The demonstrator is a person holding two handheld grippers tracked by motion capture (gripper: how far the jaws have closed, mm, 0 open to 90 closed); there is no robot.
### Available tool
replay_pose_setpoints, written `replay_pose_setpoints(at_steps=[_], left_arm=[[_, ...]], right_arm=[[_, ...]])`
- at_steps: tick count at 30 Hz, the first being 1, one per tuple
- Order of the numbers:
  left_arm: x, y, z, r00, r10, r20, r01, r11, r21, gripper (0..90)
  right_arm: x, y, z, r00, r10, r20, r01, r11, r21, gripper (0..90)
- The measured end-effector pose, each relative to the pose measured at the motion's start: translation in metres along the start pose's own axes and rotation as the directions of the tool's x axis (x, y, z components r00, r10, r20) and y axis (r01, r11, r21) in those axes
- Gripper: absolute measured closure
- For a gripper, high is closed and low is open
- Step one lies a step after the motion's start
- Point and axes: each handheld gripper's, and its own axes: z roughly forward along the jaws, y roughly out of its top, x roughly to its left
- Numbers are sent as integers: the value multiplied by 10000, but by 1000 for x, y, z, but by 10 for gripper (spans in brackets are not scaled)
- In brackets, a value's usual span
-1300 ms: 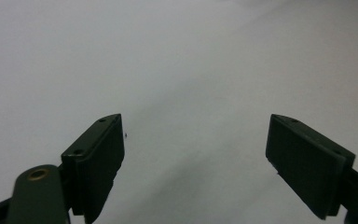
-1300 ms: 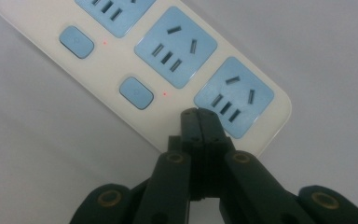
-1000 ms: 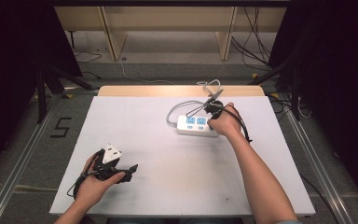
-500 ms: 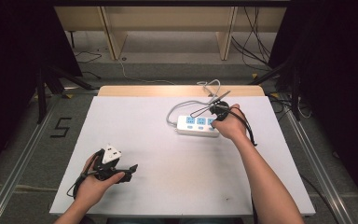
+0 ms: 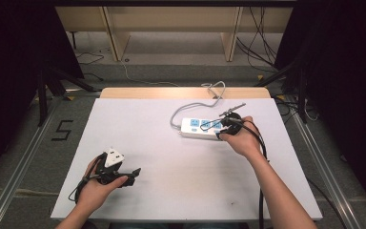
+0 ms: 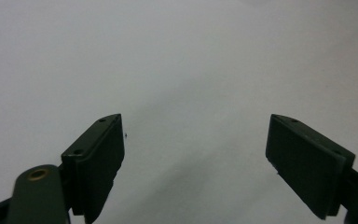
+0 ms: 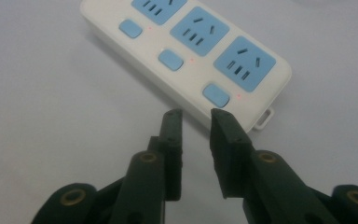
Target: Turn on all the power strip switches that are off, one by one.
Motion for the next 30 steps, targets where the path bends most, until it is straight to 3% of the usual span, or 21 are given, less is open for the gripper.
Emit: replay_pose_setpoints(at_steps=[5,9,16,25,30], left_arm=[[0,0,0,10000,10,3,-10,10000,16,193],[0,0,1,10000,2,-17,-2,10000,33,193],[0,0,1,10000,-57,-58,57,10000,50,194],[0,0,1,9999,-67,-88,68,9999,85,193],[1,0,2,9999,-38,-113,39,10000,68,189]], right_arm=[[4,-19,-13,9998,96,-181,-111,9965,-828,649],[8,-35,-21,9994,-90,-345,45,9918,-1279,598],[16,-69,-30,9976,-165,-673,14,9759,-2183,536],[30,-117,-37,9972,-331,-669,56,9272,-3746,489],[31,-121,-37,9971,-415,-645,122,9160,-4009,439]])
